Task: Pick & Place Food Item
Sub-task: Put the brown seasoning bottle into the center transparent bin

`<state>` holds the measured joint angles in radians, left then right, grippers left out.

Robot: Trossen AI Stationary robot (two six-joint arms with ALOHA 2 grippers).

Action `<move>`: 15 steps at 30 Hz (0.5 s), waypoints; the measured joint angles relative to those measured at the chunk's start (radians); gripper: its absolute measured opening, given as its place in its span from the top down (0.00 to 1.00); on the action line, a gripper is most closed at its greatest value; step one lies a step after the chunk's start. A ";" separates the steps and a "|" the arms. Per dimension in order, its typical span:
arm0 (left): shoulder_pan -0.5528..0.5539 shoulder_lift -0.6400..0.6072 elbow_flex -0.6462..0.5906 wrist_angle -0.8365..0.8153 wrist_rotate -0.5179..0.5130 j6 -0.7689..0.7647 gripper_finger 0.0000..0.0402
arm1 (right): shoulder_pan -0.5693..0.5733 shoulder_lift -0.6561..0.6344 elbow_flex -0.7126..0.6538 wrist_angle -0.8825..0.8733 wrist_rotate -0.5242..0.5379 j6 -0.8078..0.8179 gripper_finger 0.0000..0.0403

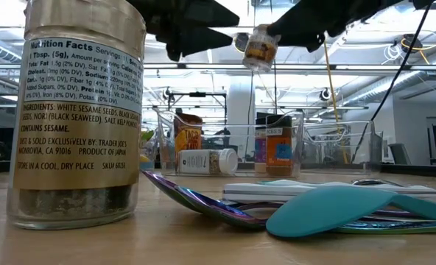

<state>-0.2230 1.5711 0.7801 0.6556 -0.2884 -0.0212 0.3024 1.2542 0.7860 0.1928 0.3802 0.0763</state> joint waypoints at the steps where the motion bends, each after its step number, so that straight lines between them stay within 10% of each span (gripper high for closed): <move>1: 0.000 0.000 0.002 0.001 0.000 -0.003 0.34 | -0.006 0.005 0.000 0.000 0.012 0.007 0.61; 15: 0.034 0.000 0.002 -0.071 0.000 -0.090 0.34 | -0.015 0.005 0.000 0.027 0.012 0.017 0.60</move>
<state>-0.1892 1.5715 0.7818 0.5850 -0.2888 -0.1110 0.2869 1.2594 0.7864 0.2199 0.3923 0.0929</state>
